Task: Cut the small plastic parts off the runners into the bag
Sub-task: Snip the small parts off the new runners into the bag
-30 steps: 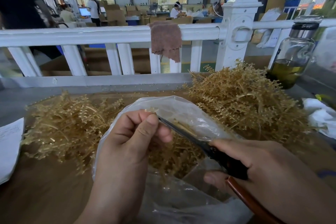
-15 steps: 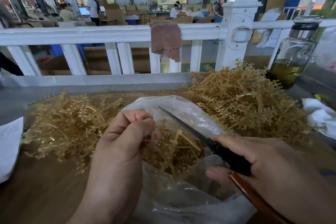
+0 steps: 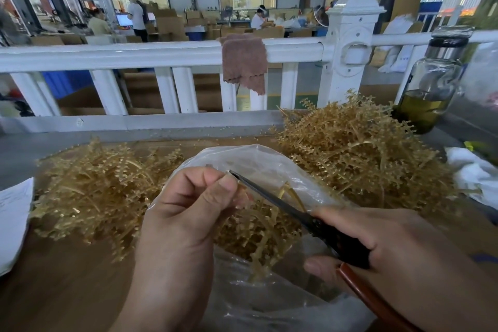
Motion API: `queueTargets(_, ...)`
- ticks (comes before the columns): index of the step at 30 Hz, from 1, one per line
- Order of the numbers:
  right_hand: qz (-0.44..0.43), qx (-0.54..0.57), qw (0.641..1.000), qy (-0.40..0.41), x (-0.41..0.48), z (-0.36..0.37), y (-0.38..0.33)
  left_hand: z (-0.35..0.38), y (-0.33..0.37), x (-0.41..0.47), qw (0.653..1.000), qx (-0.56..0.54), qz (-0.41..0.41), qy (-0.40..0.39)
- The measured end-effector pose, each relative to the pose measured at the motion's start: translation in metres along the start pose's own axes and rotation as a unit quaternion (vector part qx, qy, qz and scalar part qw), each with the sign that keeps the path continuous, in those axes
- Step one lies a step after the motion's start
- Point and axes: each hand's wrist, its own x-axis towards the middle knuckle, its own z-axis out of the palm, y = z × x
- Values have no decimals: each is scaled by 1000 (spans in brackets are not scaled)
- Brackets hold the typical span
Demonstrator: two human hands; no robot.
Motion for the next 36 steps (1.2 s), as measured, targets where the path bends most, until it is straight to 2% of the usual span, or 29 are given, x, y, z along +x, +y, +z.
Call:
queueTargets(15,5,-16,1000,-6,-2,-2,-1,-2,-1,0,999,22,22,-7)
queueTargets(22,6,-22,999,33,-3,0,-4,-2,2,0,999,31,31,-15)
queueTargets(36,-22,-34,999,15,-1,-4,-3,-6,2,0,994,87,61,-12)
